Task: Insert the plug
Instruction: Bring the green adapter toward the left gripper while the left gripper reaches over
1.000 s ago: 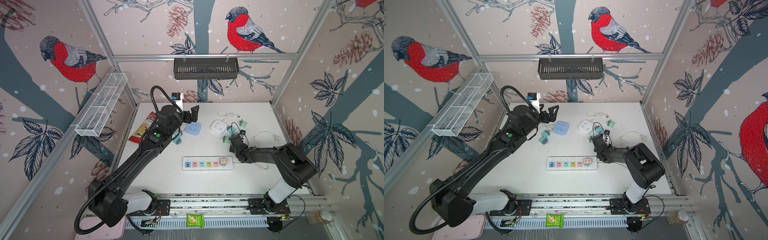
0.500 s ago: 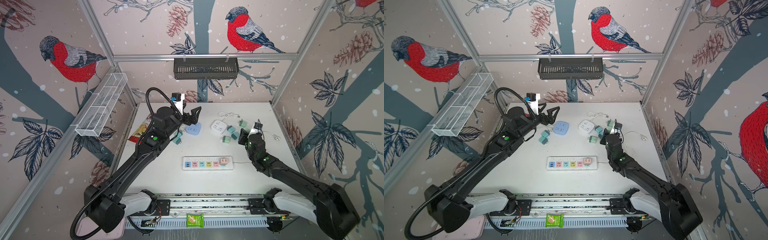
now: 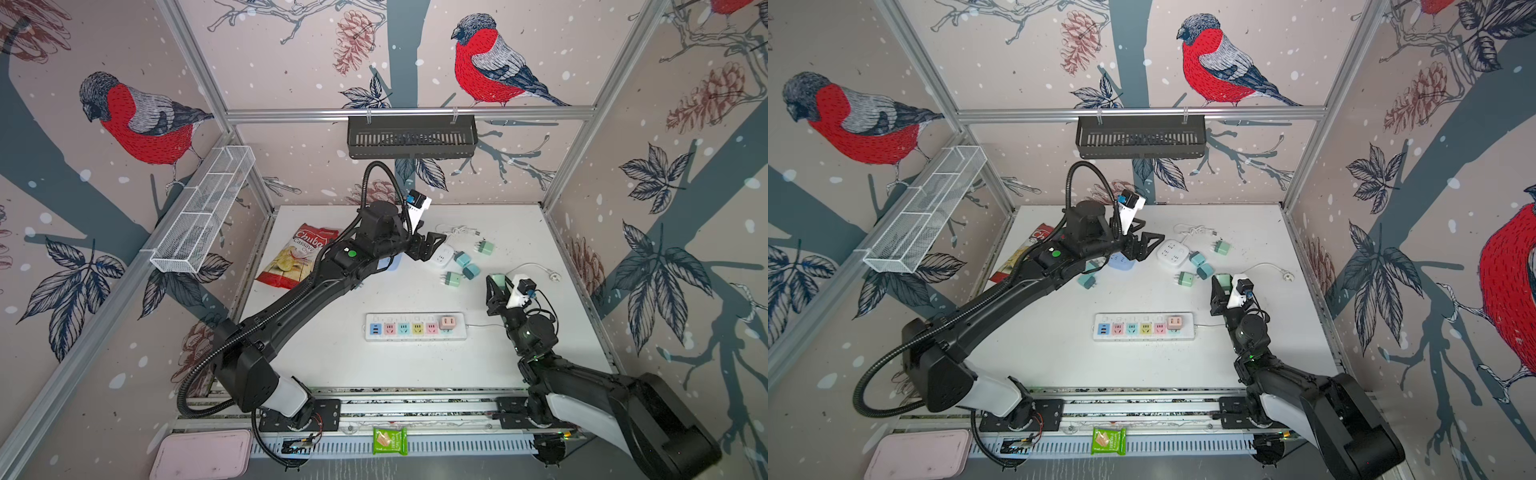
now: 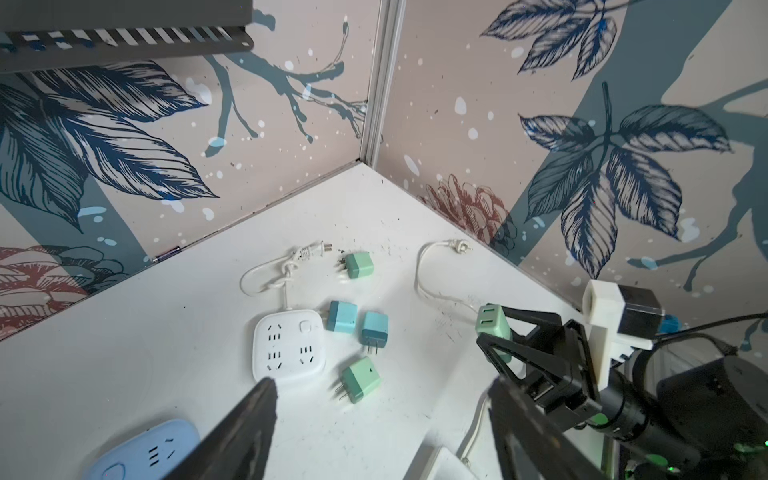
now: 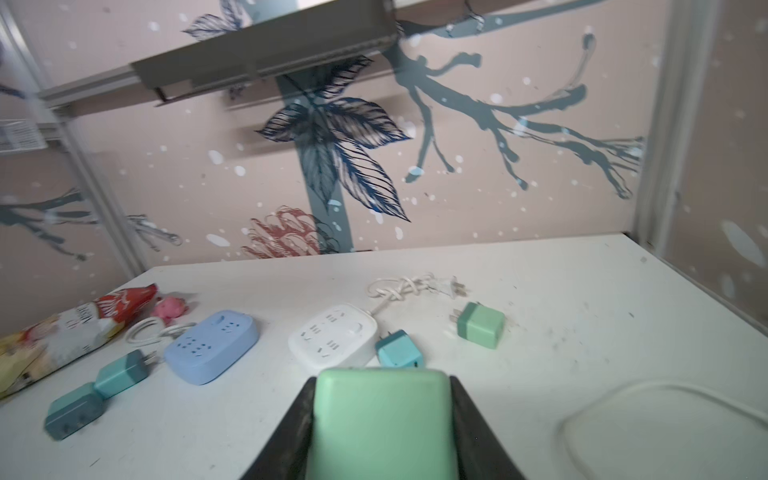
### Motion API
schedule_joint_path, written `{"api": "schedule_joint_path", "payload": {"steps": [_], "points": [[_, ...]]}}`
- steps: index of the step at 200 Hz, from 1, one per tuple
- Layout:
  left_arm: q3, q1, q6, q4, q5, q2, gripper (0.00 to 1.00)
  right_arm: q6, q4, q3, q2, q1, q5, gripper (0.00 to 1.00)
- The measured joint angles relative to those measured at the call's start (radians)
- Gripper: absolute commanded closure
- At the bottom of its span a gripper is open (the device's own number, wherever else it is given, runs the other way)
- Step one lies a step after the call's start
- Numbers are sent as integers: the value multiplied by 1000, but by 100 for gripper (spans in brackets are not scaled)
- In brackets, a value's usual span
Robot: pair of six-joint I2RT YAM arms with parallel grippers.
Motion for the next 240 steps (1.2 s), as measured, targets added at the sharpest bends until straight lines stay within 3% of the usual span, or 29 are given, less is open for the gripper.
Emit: {"api": "schedule_joint_path", "payload": {"steps": [32, 69, 119, 166, 240], "points": [[67, -46, 48, -91, 0, 61, 23, -95, 108, 0, 108, -7, -193, 98], [142, -51, 53, -180, -1, 151, 28, -138, 271, 0, 172, -22, -253, 98], [261, -106, 37, -309, 8, 282, 29, -159, 297, 0, 224, -26, -324, 98], [296, -156, 19, -373, 105, 375, 29, -188, 311, 0, 232, -13, -393, 98], [317, -180, 16, -412, 142, 403, 29, -235, 318, 0, 232, 13, -422, 97]]}}
